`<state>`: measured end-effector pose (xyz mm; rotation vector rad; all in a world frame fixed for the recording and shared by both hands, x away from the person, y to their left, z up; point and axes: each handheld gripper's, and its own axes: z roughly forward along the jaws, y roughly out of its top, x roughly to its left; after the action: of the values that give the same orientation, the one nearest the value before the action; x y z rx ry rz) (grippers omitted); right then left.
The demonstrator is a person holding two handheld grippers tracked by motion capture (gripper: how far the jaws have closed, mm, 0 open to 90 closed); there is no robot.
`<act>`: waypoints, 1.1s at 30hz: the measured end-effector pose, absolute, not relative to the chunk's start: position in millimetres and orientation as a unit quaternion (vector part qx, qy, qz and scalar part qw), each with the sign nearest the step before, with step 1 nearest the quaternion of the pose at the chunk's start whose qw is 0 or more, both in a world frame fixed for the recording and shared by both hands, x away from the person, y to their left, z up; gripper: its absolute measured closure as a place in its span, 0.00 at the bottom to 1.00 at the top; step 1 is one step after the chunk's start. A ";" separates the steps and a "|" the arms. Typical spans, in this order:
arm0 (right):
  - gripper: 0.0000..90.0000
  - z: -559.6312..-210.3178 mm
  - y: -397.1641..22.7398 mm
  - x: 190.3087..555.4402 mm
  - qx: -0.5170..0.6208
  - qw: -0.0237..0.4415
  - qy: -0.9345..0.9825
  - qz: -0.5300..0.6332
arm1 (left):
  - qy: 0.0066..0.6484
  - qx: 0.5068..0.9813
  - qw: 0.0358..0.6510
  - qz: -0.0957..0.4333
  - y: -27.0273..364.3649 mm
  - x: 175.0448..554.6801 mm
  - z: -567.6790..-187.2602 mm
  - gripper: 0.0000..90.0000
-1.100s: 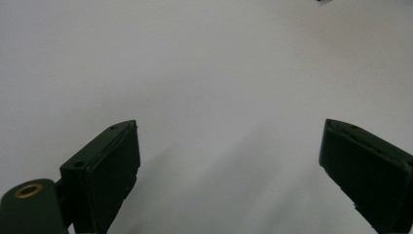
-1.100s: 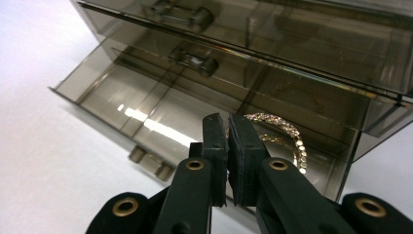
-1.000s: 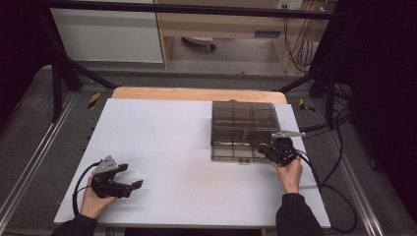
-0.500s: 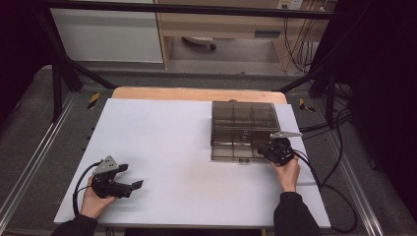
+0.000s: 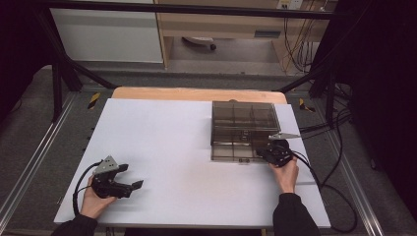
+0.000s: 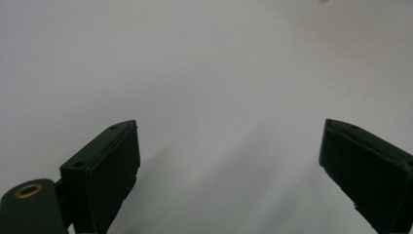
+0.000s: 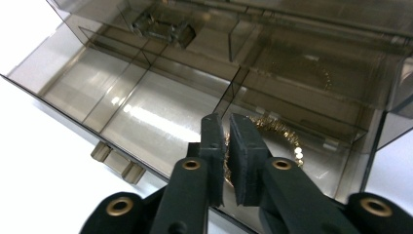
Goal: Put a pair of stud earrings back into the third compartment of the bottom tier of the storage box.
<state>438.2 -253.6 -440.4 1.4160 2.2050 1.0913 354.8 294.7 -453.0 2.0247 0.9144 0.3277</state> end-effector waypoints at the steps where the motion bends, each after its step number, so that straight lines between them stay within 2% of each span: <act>1: 0.93 -439.4 -253.8 437.7 0.494 0.150 0.766 0.384 | 0.367 0.813 0.433 0.131 294.8 354.8 -453.0 0.09; 7: 0.87 -433.3 -256.2 432.7 0.489 0.153 0.763 0.394 | 0.368 0.813 0.433 0.131 294.3 354.9 -453.1 0.09; 13: 0.77 -424.6 -253.9 427.2 0.475 0.155 0.764 0.408 | 0.368 0.813 0.433 0.131 294.5 354.8 -452.9 0.09; 28: 0.26 -408.4 -249.1 407.1 0.447 0.157 0.762 0.442 | 0.367 0.814 0.432 0.130 293.2 354.9 -453.5 0.08; 33: 0.13 -408.4 -249.0 399.9 0.436 0.148 0.766 0.449 | 0.366 0.815 0.431 0.129 293.1 355.1 -453.7 0.08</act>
<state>399.9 -249.0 -408.4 1.2550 2.2029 1.2911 355.1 293.1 -453.7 2.0326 0.9130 0.3221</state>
